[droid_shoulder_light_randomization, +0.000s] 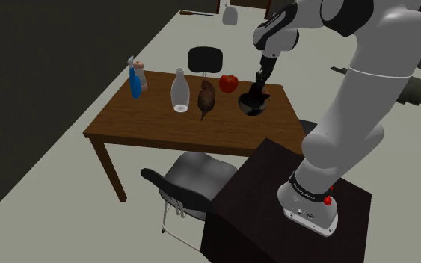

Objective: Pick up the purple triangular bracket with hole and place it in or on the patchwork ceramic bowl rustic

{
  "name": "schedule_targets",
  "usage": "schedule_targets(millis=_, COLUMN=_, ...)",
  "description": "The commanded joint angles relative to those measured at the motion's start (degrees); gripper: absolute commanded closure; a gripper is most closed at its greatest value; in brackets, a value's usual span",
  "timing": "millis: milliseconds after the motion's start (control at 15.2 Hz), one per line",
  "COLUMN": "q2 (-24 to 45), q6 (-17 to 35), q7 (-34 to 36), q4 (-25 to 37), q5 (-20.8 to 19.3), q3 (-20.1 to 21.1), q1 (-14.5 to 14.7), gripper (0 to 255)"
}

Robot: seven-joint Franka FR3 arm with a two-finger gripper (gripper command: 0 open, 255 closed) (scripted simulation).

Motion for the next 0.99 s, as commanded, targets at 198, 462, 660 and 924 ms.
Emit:
schedule_targets(millis=198, q2=2.3, q6=3.5, q7=-0.8, q4=-1.3, q5=1.2, q3=0.3, q1=-0.3, gripper=255)
schedule_targets(millis=462, q2=3.3, q6=4.9, q7=-1.2, q4=-1.7, q5=1.7, q3=0.5, q1=-0.4, gripper=255)
schedule_targets(millis=660, q2=3.3, q6=4.9, q7=-1.2, q4=-1.7, q5=1.7, q3=0.5, q1=-0.4, gripper=255)
schedule_targets(millis=924, q2=3.3, q6=4.9, q7=-1.2, q4=-1.7, q5=1.7, q3=0.5, q1=-0.4, gripper=0)
